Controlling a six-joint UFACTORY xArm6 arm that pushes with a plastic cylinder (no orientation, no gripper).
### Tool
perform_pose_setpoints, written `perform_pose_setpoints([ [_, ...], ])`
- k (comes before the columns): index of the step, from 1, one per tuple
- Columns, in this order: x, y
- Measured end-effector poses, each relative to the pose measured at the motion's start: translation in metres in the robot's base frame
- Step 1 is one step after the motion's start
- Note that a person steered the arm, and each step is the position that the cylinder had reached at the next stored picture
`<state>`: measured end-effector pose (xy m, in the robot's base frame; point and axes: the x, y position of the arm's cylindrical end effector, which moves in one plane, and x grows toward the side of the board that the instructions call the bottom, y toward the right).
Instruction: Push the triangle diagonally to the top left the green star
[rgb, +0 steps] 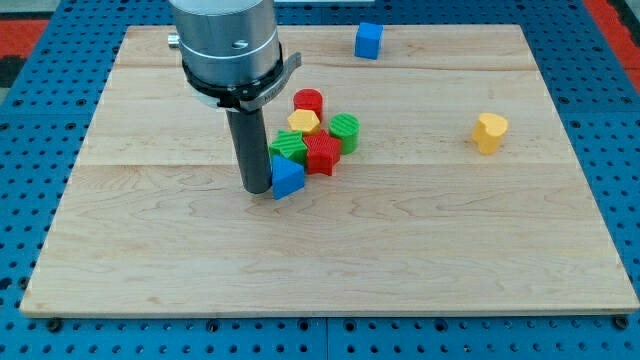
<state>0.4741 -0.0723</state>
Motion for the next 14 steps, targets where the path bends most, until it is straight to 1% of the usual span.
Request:
perform_pose_setpoints([
  [1,0.021,0.000],
  [2,0.041,0.016],
  [3,0.008,0.028],
  [4,-0.016,0.028],
  [6,-0.017,0.021],
  [8,-0.018,-0.035],
  [9,-0.044,-0.042],
  [10,-0.048,-0.063],
  [11,-0.056,-0.067],
  [12,-0.071,-0.087],
  [14,-0.076,-0.056],
])
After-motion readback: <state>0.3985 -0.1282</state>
